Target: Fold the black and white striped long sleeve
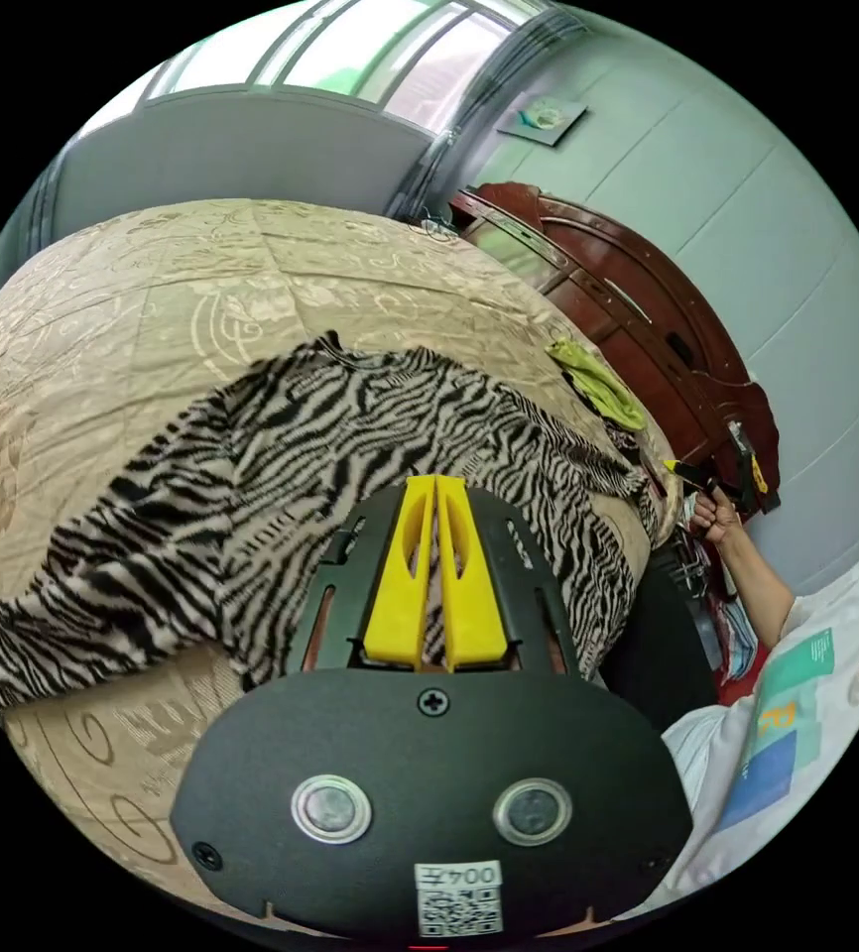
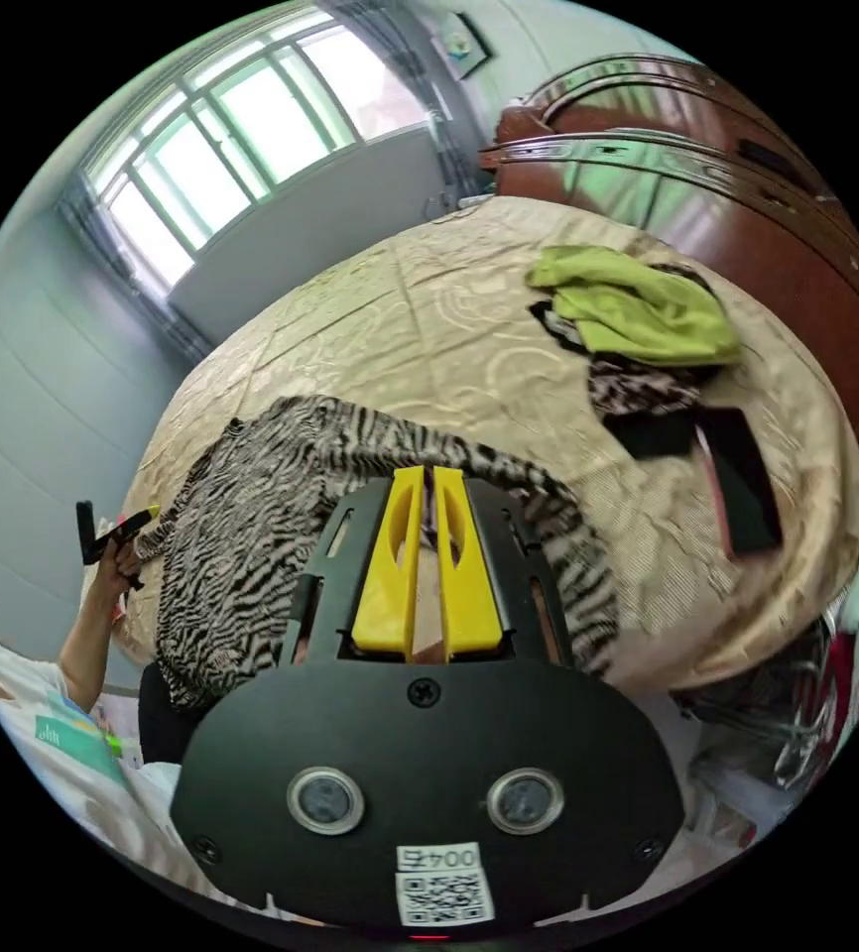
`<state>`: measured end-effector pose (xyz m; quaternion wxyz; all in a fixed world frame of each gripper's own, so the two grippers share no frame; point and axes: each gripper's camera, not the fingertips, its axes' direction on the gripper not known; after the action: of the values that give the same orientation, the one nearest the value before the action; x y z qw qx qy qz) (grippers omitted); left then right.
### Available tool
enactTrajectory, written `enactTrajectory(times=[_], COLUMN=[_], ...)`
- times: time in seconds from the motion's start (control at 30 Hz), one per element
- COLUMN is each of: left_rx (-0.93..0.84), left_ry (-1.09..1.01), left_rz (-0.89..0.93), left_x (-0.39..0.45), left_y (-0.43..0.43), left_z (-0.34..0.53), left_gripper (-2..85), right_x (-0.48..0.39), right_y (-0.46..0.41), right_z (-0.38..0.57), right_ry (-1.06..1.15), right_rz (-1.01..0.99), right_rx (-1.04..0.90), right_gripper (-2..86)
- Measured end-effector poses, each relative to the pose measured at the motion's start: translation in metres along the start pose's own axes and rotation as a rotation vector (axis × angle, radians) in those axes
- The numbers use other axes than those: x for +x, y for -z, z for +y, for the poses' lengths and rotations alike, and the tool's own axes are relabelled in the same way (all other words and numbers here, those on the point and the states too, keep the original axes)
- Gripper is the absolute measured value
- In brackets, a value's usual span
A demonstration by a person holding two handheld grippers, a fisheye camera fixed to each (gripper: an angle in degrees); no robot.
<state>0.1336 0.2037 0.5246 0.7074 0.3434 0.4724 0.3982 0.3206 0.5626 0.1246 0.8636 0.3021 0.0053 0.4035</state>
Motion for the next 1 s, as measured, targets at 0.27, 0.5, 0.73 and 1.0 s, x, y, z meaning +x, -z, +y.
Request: enactTrajectory(times=[0.27,0.5,0.73,1.0], left_rx=[-0.160,-0.189,-0.246,-0.248], left_ry=[0.023,0.076,0.063,0.116], left_rz=[-0.115,-0.130,-0.182,-0.162], left_x=[0.096,0.097,0.105,0.100], left_y=[-0.059,-0.072,-0.073,-0.068], left_z=[0.104,0.114,0.106,0.107], left_gripper=[0.2,0.2,0.2,0.2], right_x=[0.060,-0.031,-0.060,-0.075], right_y=[0.036,0.031,0.017,0.065], right_z=[0.132,0.161,0.163,0.131], right_ry=[-0.183,0.370,0.641,0.591], right_rz=[0.050,0.283,0.332,0.450], right_rx=[-0.012,-0.037,-0.200,-0.158], right_gripper=[11.9,10.3,9.9,0.0])
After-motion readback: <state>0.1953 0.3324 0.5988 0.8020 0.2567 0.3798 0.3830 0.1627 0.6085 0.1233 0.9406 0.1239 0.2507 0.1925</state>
